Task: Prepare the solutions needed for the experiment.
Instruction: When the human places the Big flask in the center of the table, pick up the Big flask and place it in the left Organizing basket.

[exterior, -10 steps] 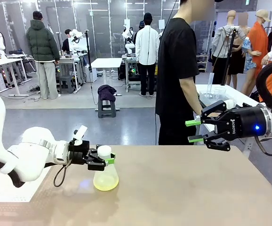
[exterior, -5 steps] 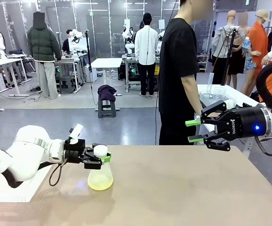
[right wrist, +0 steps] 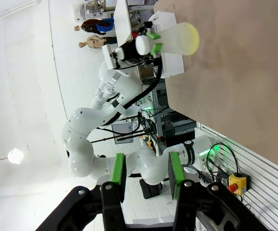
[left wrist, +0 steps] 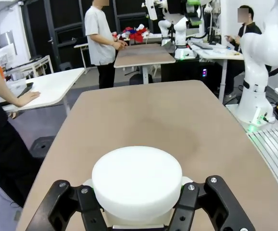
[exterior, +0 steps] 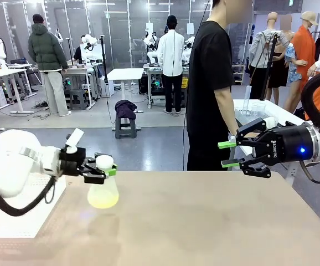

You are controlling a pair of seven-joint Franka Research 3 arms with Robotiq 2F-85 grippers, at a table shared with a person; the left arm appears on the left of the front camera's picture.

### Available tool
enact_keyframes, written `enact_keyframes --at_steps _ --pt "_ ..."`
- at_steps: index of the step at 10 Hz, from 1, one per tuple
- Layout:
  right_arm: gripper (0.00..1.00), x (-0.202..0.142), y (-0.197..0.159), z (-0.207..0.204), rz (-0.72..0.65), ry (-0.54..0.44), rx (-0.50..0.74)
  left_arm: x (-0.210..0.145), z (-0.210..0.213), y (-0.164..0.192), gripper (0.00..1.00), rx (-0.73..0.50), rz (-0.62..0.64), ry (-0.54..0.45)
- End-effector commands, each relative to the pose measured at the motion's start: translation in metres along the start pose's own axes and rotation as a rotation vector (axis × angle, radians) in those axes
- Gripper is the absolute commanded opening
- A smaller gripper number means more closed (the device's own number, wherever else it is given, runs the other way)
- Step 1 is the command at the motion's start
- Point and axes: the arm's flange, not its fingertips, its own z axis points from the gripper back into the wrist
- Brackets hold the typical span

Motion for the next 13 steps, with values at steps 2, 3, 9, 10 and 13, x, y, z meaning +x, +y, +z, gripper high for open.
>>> enact_keyframes --at_steps 2,3,9,10,13 --pt "0.46 0.0 0.001 -0.001 -0.008 0.001 0.01 0.027 0.049 -0.003 0.0 0.023 0.016 0.022" --pt "0.46 0.0 0.001 -0.001 -0.008 0.001 0.01 0.034 0.071 -0.005 0.0 0.042 0.01 0.009" --pt "0.46 0.0 0.001 -0.001 -0.008 0.001 0.01 0.039 0.218 -0.028 0.0 0.309 -0.021 -0.014" --pt "0.46 0.0 0.001 -0.001 -0.008 0.001 0.01 0.033 0.233 -0.033 0.0 0.338 -0.014 -0.03" --pt "0.46 0.0 0.001 -0.001 -0.008 0.001 0.01 -0.002 0.253 -0.032 0.0 0.388 0.025 -0.063"
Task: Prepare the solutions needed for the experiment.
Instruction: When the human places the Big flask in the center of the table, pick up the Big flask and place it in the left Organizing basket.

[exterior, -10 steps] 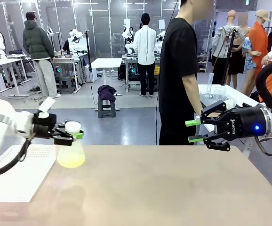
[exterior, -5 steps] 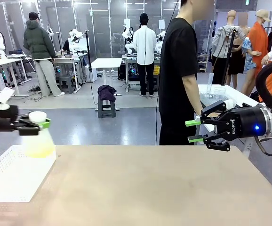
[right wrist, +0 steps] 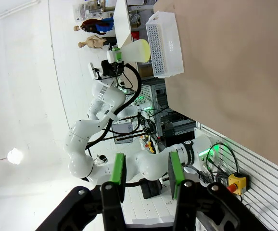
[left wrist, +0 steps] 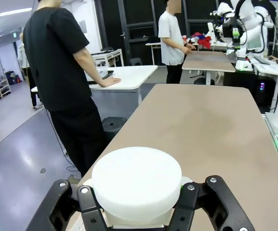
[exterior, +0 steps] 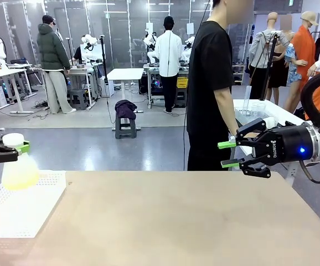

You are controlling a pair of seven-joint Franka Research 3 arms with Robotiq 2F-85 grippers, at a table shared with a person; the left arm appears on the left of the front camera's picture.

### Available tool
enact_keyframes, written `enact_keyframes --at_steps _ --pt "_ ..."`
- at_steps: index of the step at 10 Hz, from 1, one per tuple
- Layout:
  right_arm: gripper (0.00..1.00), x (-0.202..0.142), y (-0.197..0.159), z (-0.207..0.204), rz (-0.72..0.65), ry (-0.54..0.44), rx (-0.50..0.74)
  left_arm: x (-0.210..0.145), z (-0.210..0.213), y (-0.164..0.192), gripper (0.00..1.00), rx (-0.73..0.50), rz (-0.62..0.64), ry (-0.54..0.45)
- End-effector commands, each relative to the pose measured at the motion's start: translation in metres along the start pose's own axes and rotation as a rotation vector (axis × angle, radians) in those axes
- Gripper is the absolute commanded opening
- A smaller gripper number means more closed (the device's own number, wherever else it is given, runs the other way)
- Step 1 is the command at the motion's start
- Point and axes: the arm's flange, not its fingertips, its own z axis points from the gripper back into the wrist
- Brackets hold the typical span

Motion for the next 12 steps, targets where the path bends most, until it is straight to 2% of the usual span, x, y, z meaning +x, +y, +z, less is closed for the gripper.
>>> enact_keyframes --at_steps 1,5,6,7,8,11,12 --pt "0.46 0.0 0.001 0.0 -0.009 0.0 0.012 -0.021 -0.002 0.005 0.0 0.014 0.01 -0.063" --pt "0.46 0.0 0.001 0.0 -0.009 0.0 0.012 -0.058 0.008 0.008 0.0 0.042 0.025 -0.078" --pt "0.46 0.0 0.001 0.0 -0.009 0.0 0.012 -0.062 0.008 0.008 0.0 0.029 0.018 -0.101" --pt "0.46 0.0 0.001 0.0 -0.009 0.0 0.012 -0.062 0.011 0.005 0.0 0.011 0.01 -0.092" --pt "0.46 0.0 0.001 0.0 -0.009 0.0 0.012 -0.066 0.004 0.002 0.0 0.039 0.05 -0.041" --pt "0.46 0.0 0.001 0.0 -0.009 0.0 0.012 -0.066 0.004 0.002 0.0 0.039 0.05 -0.041" --pt "0.46 0.0 0.001 0.0 -0.009 0.0 0.012 -0.069 0.005 0.001 0.21 0.036 0.05 -0.047"
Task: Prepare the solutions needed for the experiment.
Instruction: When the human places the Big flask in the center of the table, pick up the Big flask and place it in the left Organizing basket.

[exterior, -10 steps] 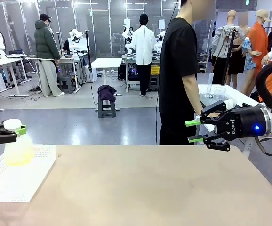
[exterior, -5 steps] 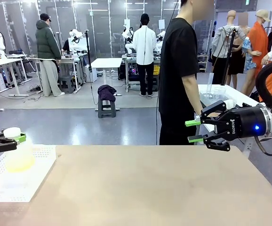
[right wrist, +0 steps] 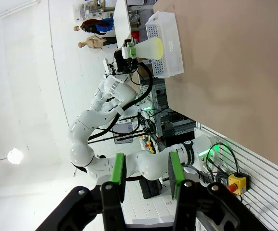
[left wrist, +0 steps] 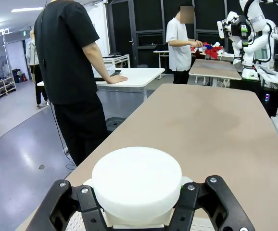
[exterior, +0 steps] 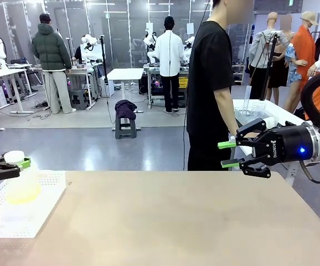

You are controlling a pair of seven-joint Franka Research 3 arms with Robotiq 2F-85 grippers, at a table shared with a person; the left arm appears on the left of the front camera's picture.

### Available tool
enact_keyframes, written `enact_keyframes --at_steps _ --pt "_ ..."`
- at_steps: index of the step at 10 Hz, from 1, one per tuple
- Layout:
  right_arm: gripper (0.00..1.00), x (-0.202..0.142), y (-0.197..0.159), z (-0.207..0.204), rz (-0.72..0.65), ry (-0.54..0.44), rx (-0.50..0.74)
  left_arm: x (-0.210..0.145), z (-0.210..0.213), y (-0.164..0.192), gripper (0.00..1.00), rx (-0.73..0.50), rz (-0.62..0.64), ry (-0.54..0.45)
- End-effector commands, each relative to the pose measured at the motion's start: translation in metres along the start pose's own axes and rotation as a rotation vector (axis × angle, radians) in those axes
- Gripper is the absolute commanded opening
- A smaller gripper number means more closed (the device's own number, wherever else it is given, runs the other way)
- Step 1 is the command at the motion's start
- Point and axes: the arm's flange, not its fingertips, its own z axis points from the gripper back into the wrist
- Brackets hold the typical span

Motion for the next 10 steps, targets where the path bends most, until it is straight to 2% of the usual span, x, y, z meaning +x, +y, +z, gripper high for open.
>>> enact_keyframes --at_steps 1,2,6,9,10 --pt "0.46 0.0 0.001 0.0 -0.008 0.001 0.012 -0.01 -0.003 0.006 0.21 -0.021 -0.011 -0.011" --pt "0.46 0.0 0.001 0.0 -0.008 0.001 0.012 -0.019 -0.005 0.01 0.21 -0.063 -0.031 -0.035" --pt "0.46 0.0 0.001 0.0 -0.008 0.001 0.012 -0.05 0.007 0.026 0.21 -0.089 -0.044 -0.049" --pt "0.46 0.0 0.001 0.0 -0.008 0.001 0.012 -0.069 0.008 0.032 0.21 -0.121 -0.015 -0.077" --pt "0.46 0.0 0.001 0.0 -0.008 0.001 0.012 -0.071 0.008 0.032 0.26 -0.125 -0.009 -0.086"
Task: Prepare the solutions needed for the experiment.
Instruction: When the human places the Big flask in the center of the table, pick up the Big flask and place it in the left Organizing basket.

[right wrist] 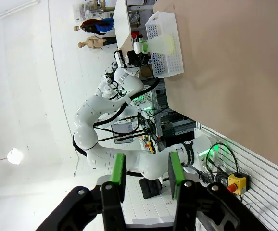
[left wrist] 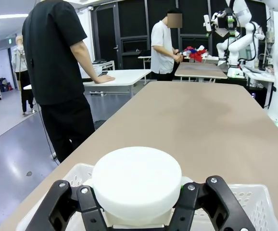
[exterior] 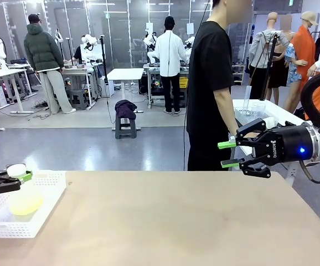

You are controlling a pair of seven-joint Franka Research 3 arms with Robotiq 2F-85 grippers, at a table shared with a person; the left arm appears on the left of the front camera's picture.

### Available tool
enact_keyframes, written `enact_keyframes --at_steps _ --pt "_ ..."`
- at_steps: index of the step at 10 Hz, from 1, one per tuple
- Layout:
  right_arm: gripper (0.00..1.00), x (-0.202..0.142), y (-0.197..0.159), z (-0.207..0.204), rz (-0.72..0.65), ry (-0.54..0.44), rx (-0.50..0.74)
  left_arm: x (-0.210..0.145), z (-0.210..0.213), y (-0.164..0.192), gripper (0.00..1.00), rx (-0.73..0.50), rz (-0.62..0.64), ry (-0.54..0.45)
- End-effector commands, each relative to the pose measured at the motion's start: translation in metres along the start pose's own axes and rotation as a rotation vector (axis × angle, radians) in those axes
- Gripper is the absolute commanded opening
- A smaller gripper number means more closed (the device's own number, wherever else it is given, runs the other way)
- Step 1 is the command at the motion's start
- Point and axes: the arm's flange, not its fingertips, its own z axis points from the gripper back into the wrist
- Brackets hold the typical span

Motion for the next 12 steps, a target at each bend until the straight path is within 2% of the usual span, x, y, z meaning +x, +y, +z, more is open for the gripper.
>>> enact_keyframes --at_steps 1,4,5,6,7,8,9,10,12 --pt "0.46 0.0 0.001 0.0 -0.008 0.001 0.012 -0.001 0.004 0.003 0.37 -0.04 0.001 -0.045" --pt "0.46 0.0 0.001 0.0 -0.008 0.001 0.012 0.001 0.008 0.003 0.65 -0.065 0.015 -0.036" --pt "0.46 0.0 0.001 0.0 -0.008 0.001 0.012 0.003 0.008 0.002 0.54 -0.069 0.017 -0.029" --pt "0.46 0.0 0.001 0.0 -0.008 0.001 0.012 0.005 0.01 0.0 0.85 -0.082 0.021 -0.025" --pt "0.46 0.0 0.001 0.0 -0.008 0.001 0.012 0.008 0.012 -0.004 0.74 -0.094 0.025 -0.008" --pt "0.46 0.0 0.001 0.0 -0.008 0.001 0.012 0.013 0.016 -0.007 1.0 -0.107 0.019 0.001" --pt "0.46 0.0 0.001 0.0 -0.008 0.001 0.012 0.018 0.019 -0.01 0.82 -0.112 0.02 0.008" --pt "0.46 0.0 0.001 0.0 -0.008 0.001 0.012 0.022 0.021 -0.012 1.0 -0.101 0.013 0.019" --pt "0.46 0.0 0.001 0.0 -0.008 0.001 0.012 0.035 0.036 -0.02 1.0 -0.086 0.004 0.05"
